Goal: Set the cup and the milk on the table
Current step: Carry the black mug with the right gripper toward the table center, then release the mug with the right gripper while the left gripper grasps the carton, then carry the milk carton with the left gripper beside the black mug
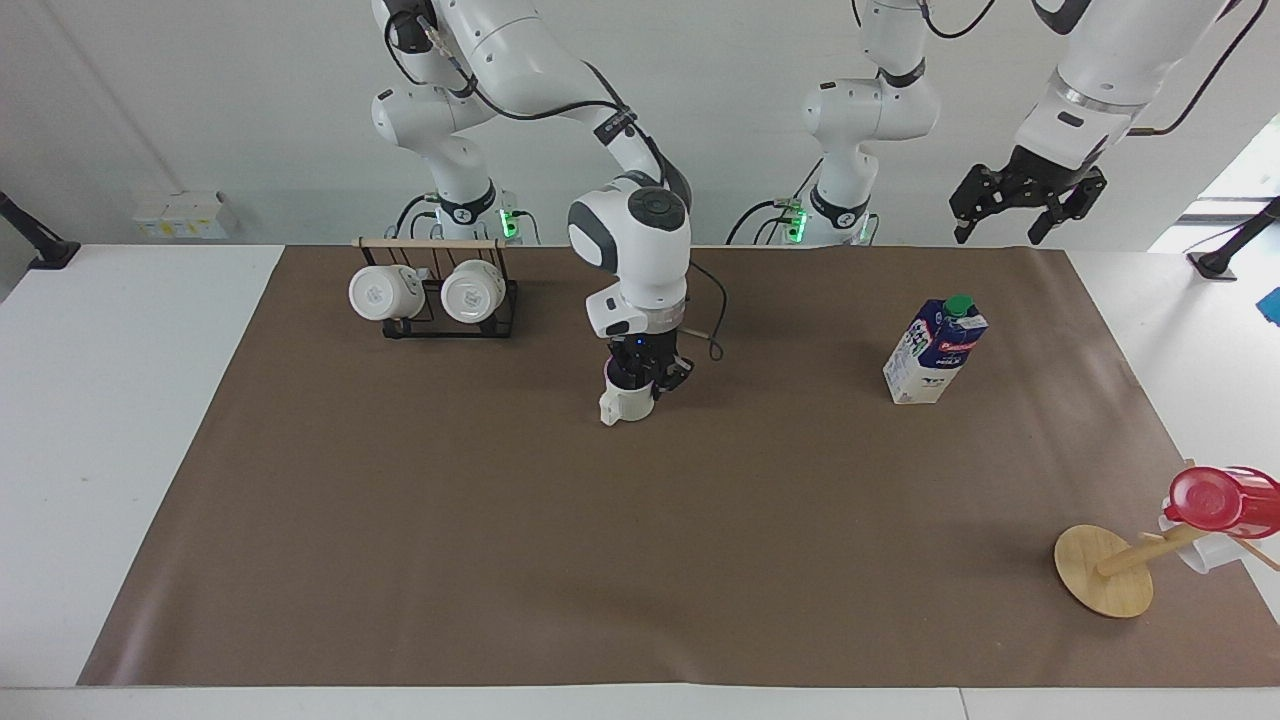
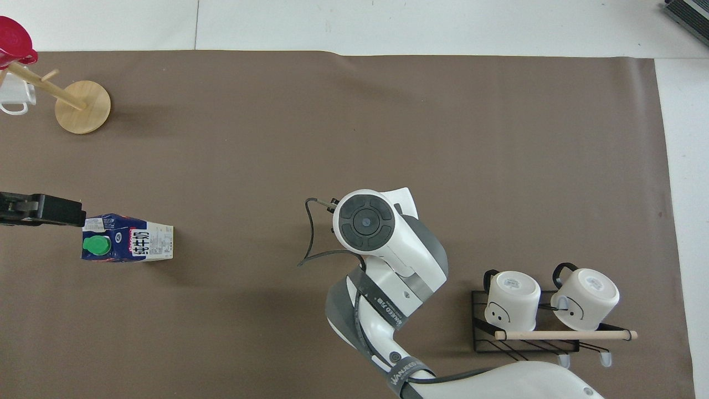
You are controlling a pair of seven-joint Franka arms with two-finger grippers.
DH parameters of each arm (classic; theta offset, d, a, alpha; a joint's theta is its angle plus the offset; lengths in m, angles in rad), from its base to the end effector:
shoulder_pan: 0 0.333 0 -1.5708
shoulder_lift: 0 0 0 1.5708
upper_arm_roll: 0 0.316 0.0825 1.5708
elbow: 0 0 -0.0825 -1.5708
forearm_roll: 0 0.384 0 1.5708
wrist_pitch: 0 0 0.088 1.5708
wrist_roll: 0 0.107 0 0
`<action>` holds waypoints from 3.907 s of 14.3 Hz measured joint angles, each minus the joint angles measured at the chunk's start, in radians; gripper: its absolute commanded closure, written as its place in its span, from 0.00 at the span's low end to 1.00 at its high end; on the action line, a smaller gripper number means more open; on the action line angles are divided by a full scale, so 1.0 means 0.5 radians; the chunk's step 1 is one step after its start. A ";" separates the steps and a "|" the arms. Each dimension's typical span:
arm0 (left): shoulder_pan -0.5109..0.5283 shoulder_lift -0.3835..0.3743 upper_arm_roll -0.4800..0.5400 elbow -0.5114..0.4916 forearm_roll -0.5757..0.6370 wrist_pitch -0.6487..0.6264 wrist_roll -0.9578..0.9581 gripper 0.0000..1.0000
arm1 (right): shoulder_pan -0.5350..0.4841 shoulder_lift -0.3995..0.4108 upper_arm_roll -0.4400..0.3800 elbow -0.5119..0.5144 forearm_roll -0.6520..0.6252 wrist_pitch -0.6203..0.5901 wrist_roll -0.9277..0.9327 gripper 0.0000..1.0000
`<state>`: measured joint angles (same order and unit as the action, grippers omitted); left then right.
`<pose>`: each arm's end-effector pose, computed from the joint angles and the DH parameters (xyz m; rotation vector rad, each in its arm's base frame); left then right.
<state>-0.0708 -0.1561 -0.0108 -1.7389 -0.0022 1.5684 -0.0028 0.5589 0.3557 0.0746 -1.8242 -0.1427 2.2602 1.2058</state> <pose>0.5021 -0.0417 0.6276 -3.1390 0.1235 0.0226 0.5249 0.3766 0.3496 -3.0302 0.7603 -0.1871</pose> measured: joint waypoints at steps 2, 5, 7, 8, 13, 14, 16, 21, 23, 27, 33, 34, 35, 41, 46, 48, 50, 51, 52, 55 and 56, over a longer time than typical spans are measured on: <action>0.000 -0.043 0.001 -0.216 0.000 0.188 0.000 0.00 | -0.007 -0.056 -0.008 0.045 0.001 -0.068 -0.083 0.00; 0.002 -0.083 0.010 -0.525 0.000 0.466 0.024 0.00 | -0.057 -0.233 -0.016 0.071 0.032 -0.249 -0.258 0.00; 0.005 -0.096 0.017 -0.635 0.000 0.564 0.057 0.00 | -0.112 -0.344 -0.020 0.072 0.087 -0.361 -0.413 0.00; 0.015 -0.103 0.019 -0.666 0.000 0.597 0.084 0.00 | -0.151 -0.394 -0.021 0.072 0.095 -0.418 -0.492 0.00; 0.097 -0.120 0.030 -0.817 0.000 0.777 0.203 0.00 | -0.312 -0.530 -0.029 0.072 0.101 -0.631 -0.781 0.00; 0.098 -0.120 0.029 -0.862 0.000 0.826 0.204 0.00 | -0.356 -0.557 -0.032 0.072 0.101 -0.664 -0.865 0.00; 0.098 -0.121 0.026 -0.943 0.000 0.898 0.205 0.00 | -0.469 -0.629 -0.038 0.073 0.101 -0.723 -1.043 0.00; 0.098 -0.135 0.023 -1.045 0.000 1.011 0.240 0.33 | -0.748 -0.811 -0.048 0.092 0.183 -0.849 -1.468 0.00; 0.098 -0.138 0.022 -1.045 0.000 1.016 0.266 0.51 | -0.834 -0.841 -0.052 0.145 0.222 -0.918 -1.569 0.00; 0.098 -0.139 0.022 -1.040 0.001 1.017 0.286 0.59 | -0.867 -0.847 -0.051 0.262 0.233 -0.999 -1.578 0.00; 0.096 -0.138 0.004 -0.970 0.001 0.979 0.229 0.60 | -0.890 -0.850 -0.057 0.490 0.234 -1.214 -1.578 0.00; 0.079 -0.134 -0.009 -0.927 0.000 0.936 0.174 0.60 | -0.908 -0.851 -0.058 0.521 0.234 -1.252 -1.579 0.00; 0.028 -0.129 -0.018 -0.880 -0.001 0.897 0.087 0.60 | -0.937 -0.851 -0.058 0.552 0.234 -1.288 -1.590 0.00; -0.541 -0.007 -0.047 -0.628 -0.001 0.841 -0.658 0.60 | -1.089 -0.852 -0.096 0.674 0.234 -1.465 -1.753 0.00; -0.793 0.076 -0.047 -0.477 -0.002 0.802 -1.027 0.60 | -1.101 -0.873 -0.267 0.732 0.234 -1.533 -1.891 0.00; -0.855 0.132 -0.047 -0.450 -0.002 0.803 -1.125 0.60 | -1.102 -0.884 -0.295 0.718 0.234 -1.549 -1.952 0.00; -0.905 0.199 -0.048 -0.426 -0.002 0.812 -1.196 0.60 | -1.102 -0.879 -0.296 0.644 0.234 -1.551 -2.053 0.00; -0.924 0.227 -0.048 -0.416 -0.002 0.820 -1.222 0.61 | -1.100 -0.876 -0.295 0.601 0.234 -1.551 -2.091 0.00; -0.944 0.255 -0.047 -0.409 -0.002 0.833 -1.248 0.61 | -1.096 -0.874 -0.290 0.567 0.234 -1.551 -2.108 0.00; -1.010 0.343 -0.048 -0.406 -0.002 0.925 -1.348 0.61 | -1.067 -0.875 -0.257 0.503 0.234 -1.547 -2.108 0.00; -1.027 0.376 -0.048 -0.406 -0.001 0.962 -1.373 0.61 | -1.050 -0.875 -0.250 0.493 0.234 -1.533 -2.108 0.00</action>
<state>-0.5844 0.0321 -0.0348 -1.9419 -0.0027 2.0496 -0.6895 0.0340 -0.0819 -0.0502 -1.5777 -0.0257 1.4937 0.1516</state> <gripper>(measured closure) 0.595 0.000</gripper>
